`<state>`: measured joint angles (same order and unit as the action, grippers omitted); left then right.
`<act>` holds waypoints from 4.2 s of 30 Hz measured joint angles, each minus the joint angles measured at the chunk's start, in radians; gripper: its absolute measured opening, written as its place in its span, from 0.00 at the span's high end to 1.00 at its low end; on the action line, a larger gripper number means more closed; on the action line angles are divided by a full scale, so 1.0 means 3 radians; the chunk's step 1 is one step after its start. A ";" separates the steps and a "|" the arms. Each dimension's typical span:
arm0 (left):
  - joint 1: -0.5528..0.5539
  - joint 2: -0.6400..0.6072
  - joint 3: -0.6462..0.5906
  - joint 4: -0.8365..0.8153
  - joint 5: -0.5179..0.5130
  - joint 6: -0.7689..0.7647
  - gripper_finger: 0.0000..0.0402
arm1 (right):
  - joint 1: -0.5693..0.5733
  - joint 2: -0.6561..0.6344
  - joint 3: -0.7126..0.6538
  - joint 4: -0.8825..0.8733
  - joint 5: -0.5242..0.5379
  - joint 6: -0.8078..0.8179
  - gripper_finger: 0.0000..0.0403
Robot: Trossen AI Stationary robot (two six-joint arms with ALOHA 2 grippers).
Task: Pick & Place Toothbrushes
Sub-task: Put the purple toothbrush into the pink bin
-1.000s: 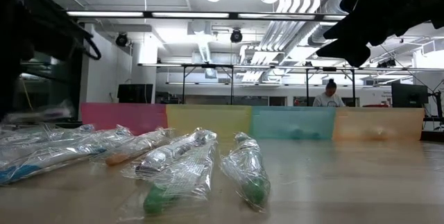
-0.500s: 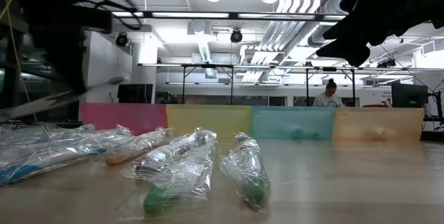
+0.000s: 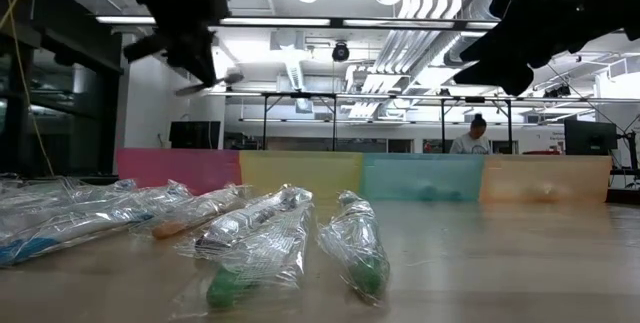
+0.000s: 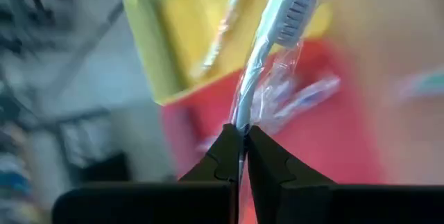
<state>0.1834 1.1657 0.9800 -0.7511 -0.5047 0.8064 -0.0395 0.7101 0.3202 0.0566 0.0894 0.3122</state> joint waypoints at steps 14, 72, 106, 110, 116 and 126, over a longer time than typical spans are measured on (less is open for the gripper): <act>0.1243 0.0853 -0.0163 0.0458 0.0383 0.2358 0.99 | 0.0000 0.0001 0.0000 -0.0002 0.0144 0.0103 0.42; -0.0879 0.0580 -0.0075 -0.0986 0.1581 -0.2762 1.00 | 0.0001 0.0001 0.0000 -0.0004 0.0287 0.0220 0.42; -0.2861 0.1088 -0.0631 -0.0146 0.1213 -0.7671 0.58 | 0.0001 0.0000 0.0000 -0.0386 -0.0325 0.0280 0.42; -0.2861 0.1200 -0.0617 -0.0125 0.1320 -0.7801 0.58 | 0.0001 0.0000 0.0000 -0.0472 -0.0325 0.0280 0.42; -0.2860 0.1252 -0.0623 -0.0054 0.1417 -0.8031 0.58 | 0.0001 0.0001 0.0000 -0.0561 -0.0326 0.0263 0.42; -0.2859 0.1254 -0.0625 -0.0030 0.1536 -0.8199 0.66 | 0.0001 0.0001 0.0000 -0.0610 -0.0333 0.0253 0.42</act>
<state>-0.6743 1.5417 0.7925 -0.7601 -0.0439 -1.6533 -0.0391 0.7105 0.3202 -0.1265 -0.0105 0.3882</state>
